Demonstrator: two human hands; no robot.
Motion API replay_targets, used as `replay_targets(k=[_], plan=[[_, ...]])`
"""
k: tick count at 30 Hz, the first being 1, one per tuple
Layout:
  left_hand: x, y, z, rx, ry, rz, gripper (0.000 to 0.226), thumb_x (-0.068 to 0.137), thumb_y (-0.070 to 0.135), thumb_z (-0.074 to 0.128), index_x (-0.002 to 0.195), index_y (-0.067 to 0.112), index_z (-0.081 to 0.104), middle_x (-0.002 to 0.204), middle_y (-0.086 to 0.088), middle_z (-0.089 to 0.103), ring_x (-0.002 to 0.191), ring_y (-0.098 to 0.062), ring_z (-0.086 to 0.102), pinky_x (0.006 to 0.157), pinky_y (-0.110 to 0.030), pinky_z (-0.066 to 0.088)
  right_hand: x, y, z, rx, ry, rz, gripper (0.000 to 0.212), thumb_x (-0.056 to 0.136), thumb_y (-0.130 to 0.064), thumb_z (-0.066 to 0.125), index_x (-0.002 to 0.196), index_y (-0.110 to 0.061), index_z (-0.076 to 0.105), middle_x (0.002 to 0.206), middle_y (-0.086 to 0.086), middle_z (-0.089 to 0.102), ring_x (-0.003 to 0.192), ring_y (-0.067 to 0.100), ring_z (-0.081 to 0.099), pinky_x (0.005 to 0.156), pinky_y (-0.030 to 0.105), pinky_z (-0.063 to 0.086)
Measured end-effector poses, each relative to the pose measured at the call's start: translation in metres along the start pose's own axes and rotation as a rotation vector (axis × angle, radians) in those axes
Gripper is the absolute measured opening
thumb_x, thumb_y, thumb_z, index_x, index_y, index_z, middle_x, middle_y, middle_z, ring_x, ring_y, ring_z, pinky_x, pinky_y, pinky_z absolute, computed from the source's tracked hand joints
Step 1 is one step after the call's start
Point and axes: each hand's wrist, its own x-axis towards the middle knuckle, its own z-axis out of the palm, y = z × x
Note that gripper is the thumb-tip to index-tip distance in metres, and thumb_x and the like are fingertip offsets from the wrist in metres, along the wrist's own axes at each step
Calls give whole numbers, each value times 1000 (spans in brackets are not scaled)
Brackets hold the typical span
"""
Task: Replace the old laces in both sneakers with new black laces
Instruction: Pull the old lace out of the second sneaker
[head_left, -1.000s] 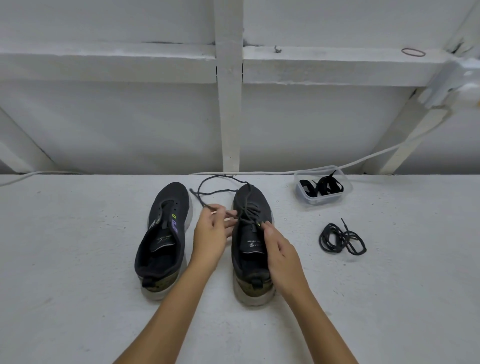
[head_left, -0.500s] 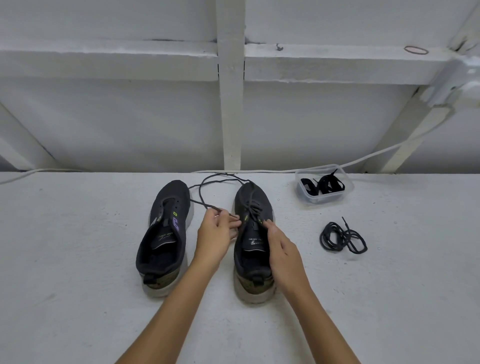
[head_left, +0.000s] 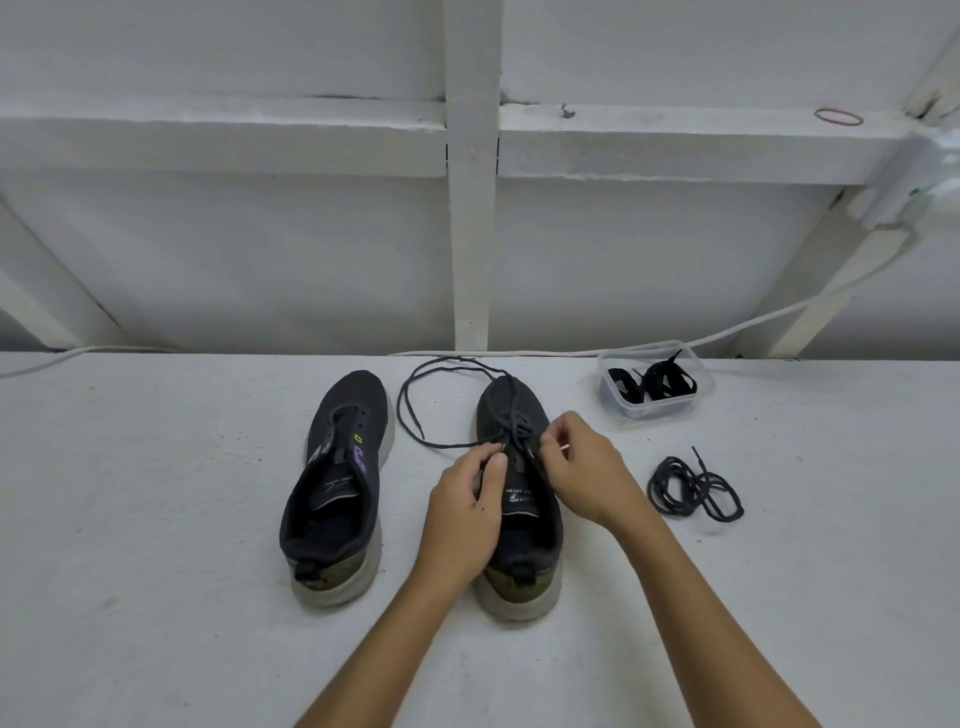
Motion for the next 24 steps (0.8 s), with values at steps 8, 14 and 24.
replay_targets(k=[8, 14, 24], plan=[[1, -1, 0, 10, 6, -22, 31, 101, 45, 47, 126, 36, 62, 125, 14, 64, 117, -4, 57, 104, -37, 48, -3, 18, 5, 261, -36, 33, 11, 91, -35, 70, 84, -27, 71, 79, -10, 72, 75, 7, 66, 79, 34, 58], [-1, 4, 1, 9, 10, -13, 44, 91, 54, 38, 127, 40, 61, 124, 23, 62, 121, -4, 54, 105, -39, 47, -3, 7, 4, 484, 76, 183, 17, 102, -20, 42, 92, -14, 55, 92, 4, 70, 89, 24, 68, 72, 38, 61], [0, 0, 1, 19, 28, -12, 29, 101, 41, 46, 126, 40, 62, 123, 22, 62, 120, -3, 54, 105, -38, 46, -3, 25, 5, 418, -87, 20, 31, 94, -14, 65, 94, -42, 79, 104, -17, 72, 99, 2, 68, 93, 34, 58]])
